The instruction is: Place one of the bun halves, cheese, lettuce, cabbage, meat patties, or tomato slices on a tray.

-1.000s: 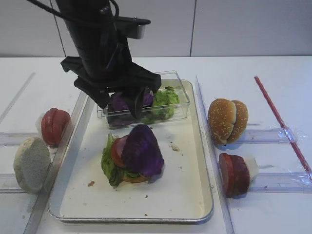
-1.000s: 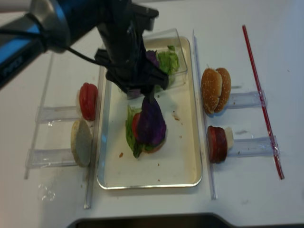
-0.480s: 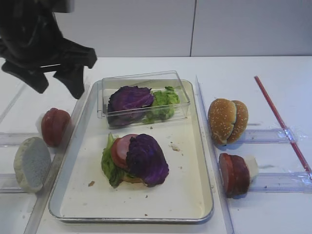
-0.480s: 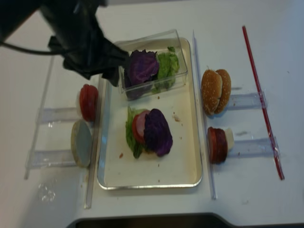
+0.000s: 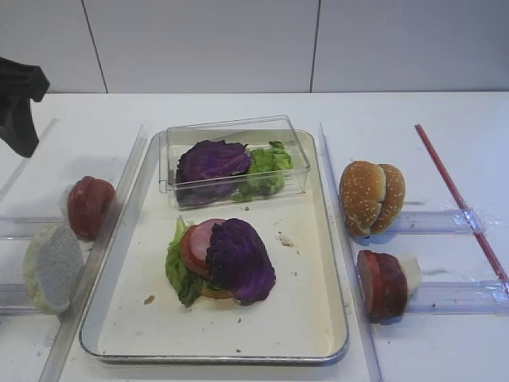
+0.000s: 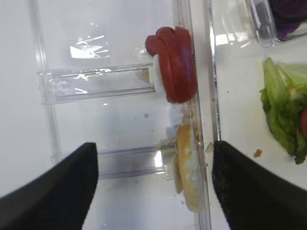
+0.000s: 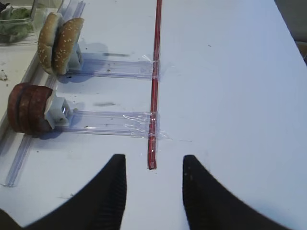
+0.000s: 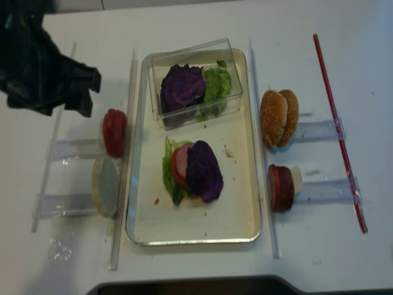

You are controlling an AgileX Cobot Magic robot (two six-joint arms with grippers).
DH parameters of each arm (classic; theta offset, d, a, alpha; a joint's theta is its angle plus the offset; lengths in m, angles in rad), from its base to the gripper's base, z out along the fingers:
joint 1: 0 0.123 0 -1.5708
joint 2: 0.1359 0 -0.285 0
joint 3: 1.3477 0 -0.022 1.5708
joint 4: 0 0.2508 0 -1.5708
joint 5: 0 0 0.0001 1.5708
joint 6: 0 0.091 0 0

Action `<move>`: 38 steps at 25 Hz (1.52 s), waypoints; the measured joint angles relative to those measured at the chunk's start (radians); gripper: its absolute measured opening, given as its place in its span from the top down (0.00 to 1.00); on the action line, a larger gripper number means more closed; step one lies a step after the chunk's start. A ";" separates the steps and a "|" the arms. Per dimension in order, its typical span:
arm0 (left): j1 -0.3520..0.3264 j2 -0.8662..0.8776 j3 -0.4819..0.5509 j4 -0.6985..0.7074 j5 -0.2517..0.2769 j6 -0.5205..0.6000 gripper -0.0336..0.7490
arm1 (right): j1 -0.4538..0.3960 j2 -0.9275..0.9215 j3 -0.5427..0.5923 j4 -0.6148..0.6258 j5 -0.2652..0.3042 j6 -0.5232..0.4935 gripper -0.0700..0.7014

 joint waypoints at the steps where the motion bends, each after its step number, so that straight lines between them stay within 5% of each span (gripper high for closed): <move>1: 0.008 -0.013 0.009 0.000 -0.001 0.002 0.35 | 0.000 0.000 0.000 0.000 0.000 0.000 0.52; 38: 0.018 -1.204 0.665 -0.020 0.029 0.060 0.35 | 0.000 0.000 0.000 0.000 -0.002 0.004 0.52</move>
